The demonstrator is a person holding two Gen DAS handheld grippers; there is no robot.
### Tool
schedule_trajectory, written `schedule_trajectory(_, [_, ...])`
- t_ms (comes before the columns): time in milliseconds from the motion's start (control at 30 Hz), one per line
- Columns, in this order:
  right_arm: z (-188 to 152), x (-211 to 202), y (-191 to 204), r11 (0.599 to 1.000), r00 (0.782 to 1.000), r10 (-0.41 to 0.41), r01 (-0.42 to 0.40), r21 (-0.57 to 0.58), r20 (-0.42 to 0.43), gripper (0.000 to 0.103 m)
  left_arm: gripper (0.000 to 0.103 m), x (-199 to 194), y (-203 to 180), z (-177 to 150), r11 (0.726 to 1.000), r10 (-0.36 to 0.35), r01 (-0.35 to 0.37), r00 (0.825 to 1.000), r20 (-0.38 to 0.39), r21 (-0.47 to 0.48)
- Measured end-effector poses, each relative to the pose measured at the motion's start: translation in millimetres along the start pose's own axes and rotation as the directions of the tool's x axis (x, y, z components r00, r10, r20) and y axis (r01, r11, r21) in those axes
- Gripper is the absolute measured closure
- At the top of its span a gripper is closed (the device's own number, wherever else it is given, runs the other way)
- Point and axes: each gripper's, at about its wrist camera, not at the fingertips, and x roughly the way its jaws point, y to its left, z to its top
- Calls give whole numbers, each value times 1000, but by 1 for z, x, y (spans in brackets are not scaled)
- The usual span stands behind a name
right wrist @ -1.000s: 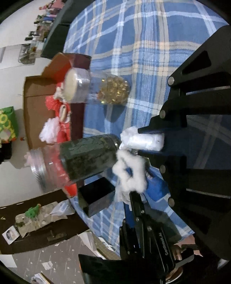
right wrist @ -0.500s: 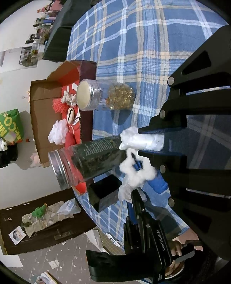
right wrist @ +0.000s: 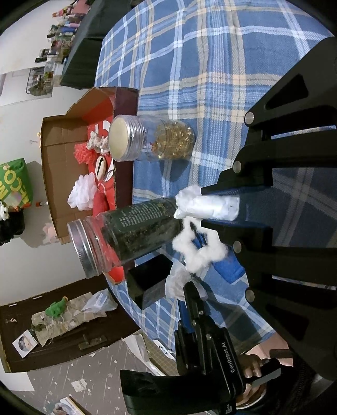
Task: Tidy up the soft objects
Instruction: 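Carry the tissue with the left tool while the right tool carries the cotton piece to the box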
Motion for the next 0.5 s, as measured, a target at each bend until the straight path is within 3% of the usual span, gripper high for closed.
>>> schedule_trajectory(500, [-3, -4, -19, 999, 1000, -17, 18, 46, -16, 87, 89, -12, 35, -9, 996, 30, -31, 999, -16, -82])
